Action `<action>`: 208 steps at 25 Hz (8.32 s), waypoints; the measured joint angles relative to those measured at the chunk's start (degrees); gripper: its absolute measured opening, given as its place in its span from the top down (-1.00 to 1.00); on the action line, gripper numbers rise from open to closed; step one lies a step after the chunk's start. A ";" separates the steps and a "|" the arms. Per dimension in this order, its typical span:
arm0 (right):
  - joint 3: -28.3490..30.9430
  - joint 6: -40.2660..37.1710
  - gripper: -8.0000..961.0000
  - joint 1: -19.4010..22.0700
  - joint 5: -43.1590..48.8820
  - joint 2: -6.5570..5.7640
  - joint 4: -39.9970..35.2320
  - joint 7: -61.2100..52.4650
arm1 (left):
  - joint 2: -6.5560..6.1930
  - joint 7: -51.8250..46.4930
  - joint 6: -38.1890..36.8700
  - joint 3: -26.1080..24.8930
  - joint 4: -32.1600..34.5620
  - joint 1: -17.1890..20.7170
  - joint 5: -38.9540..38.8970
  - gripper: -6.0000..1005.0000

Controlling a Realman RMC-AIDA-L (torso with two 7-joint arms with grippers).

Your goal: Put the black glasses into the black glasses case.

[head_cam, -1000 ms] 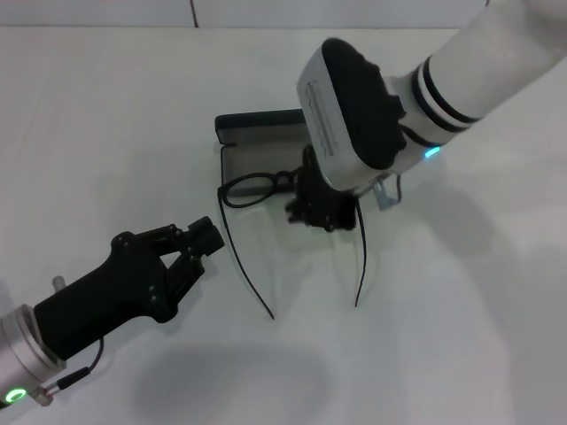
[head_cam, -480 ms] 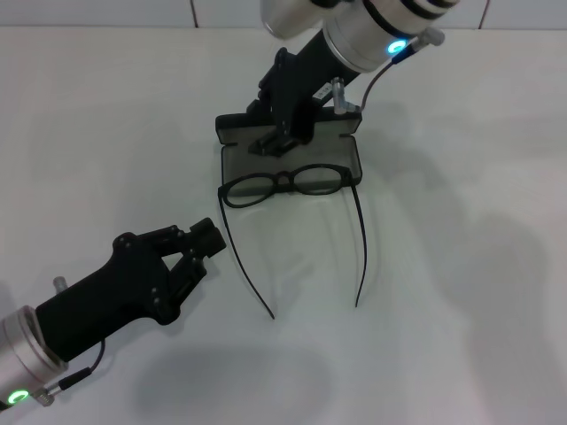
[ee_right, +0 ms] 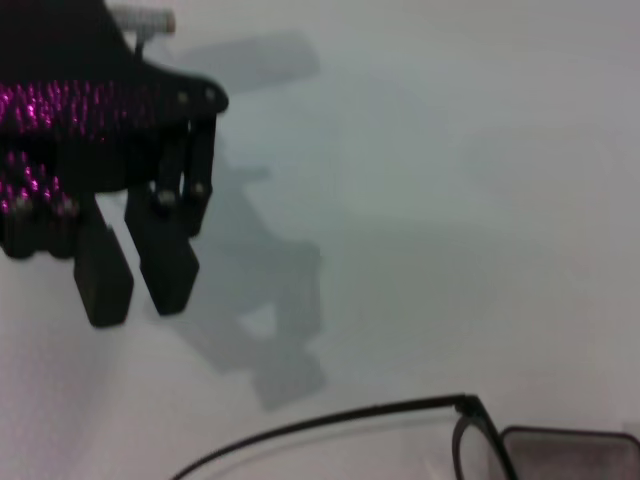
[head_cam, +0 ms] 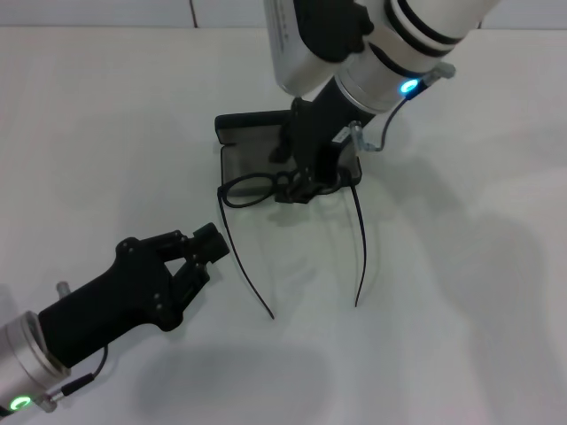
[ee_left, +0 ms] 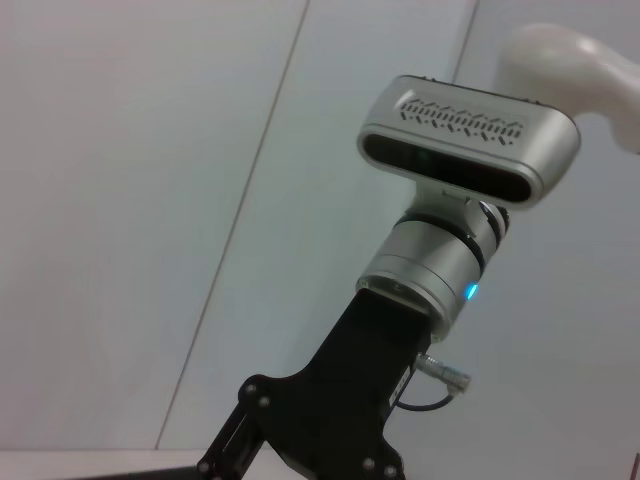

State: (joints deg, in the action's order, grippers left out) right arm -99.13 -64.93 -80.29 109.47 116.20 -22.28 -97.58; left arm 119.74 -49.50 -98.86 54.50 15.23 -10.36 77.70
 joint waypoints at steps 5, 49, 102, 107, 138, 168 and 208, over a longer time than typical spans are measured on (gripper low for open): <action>-6.00 2.71 -0.12 1.57 -2.74 0.00 -0.57 0.38 | -0.23 -3.02 0.46 -0.23 -1.39 -0.21 -0.39 0.74; -12.02 4.28 -0.11 16.21 -3.05 -0.09 -21.09 -1.42 | -0.27 -3.18 1.84 -0.35 -2.78 1.34 -5.19 0.74; 31.76 -18.72 -0.10 66.48 -33.80 -0.45 -39.27 8.83 | -2.64 -23.95 2.78 -9.21 11.57 -9.90 4.81 0.67; 34.27 -20.56 -0.10 66.50 -33.94 -0.61 -36.67 9.11 | -2.30 -24.77 1.45 -9.23 16.64 -3.31 5.03 0.56; 38.74 -24.55 -0.10 64.03 -34.88 -0.58 -28.19 12.74 | -0.01 -18.32 18.28 -9.08 9.82 -12.97 16.43 0.08; 38.93 -29.10 -0.10 64.41 -35.31 -0.55 -24.96 14.27 | -0.22 -17.48 11.96 -7.72 9.07 -11.55 13.61 0.85; 41.70 -47.14 -0.10 47.84 -29.38 -1.36 -12.13 32.46 | 0.74 -67.03 -17.85 1.01 -2.64 -16.41 -29.60 0.91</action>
State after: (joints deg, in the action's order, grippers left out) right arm -57.43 -112.07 -32.46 80.09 114.84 -34.41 -65.12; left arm 120.48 -116.53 -116.71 55.51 12.58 -26.78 48.10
